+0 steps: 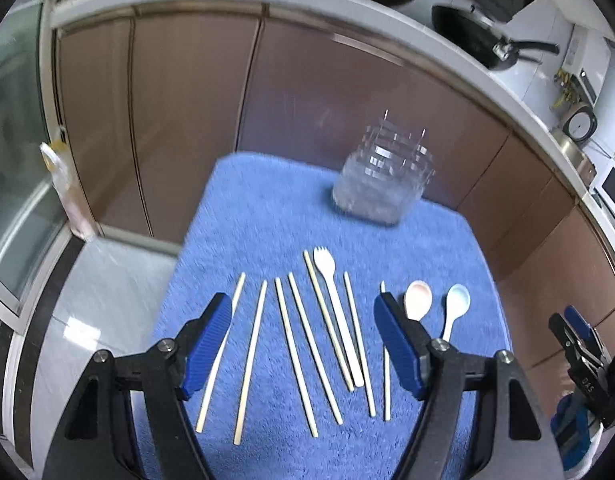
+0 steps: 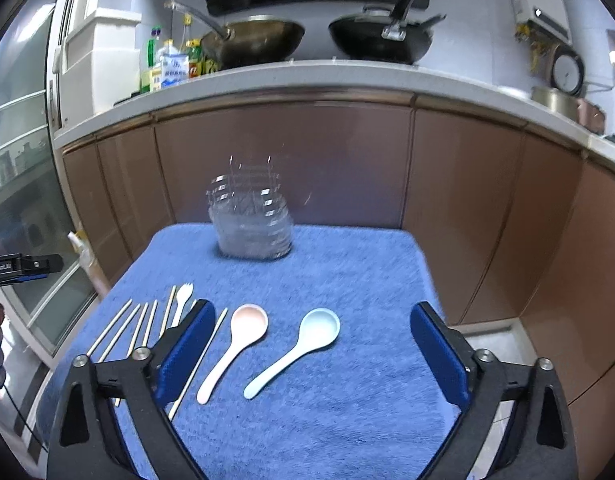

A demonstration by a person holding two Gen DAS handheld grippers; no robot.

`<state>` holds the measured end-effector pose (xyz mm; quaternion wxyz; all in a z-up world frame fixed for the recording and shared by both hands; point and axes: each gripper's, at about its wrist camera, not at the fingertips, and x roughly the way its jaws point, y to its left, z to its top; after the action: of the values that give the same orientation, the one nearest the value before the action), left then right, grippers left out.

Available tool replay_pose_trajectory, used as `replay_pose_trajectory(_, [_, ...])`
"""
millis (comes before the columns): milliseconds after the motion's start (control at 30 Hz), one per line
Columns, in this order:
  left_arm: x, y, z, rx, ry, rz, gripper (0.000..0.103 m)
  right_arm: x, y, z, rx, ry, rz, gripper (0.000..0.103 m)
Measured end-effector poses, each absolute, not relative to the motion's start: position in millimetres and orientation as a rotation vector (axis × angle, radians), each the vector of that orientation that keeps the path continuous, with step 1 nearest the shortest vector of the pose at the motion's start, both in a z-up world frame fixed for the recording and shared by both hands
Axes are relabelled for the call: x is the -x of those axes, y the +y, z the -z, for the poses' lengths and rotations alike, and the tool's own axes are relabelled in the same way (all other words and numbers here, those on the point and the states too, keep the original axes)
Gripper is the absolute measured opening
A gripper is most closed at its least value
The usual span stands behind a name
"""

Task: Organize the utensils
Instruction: 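Lower both tools toward the utensils lying on the blue towel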

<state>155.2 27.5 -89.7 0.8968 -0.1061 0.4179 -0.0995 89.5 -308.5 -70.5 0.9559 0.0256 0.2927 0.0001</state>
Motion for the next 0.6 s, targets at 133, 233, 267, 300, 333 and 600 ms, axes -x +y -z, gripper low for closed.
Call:
replay_pose_trajectory(133, [-177.1,24.0,113.2,0.24,0.975,0.211,0.066,-105.1,-314.2,89.6,-0.076,0.658,-0.045,0.084])
replay_pose_trajectory(233, [-194.6,23.6,131.3,0.265,1.058,0.221,0.055,-114.0,-320.4,102.7,-0.101,0.705,-0.074,0.078])
replay_pose_trajectory(267, [-200.3,23.3,138.3,0.275,1.086,0.223,0.054,-117.1,-322.6,108.1,-0.104,0.722,-0.076,0.076])
replay_pose_trajectory(300, [-205.8,23.2,144.9,0.282,1.109,0.223,0.051,-119.9,-325.0,113.4,-0.111,0.736,-0.082,0.076])
replay_pose_trajectory(333, [-210.5,23.1,151.1,0.288,1.131,0.223,0.047,-122.3,-328.0,118.4,-0.125,0.751,-0.09,0.075])
replay_pose_trajectory(600, [-242.4,20.9,189.1,0.324,1.261,0.216,0.034,-142.6,-349.4,154.2,-0.249,0.853,-0.152,0.061])
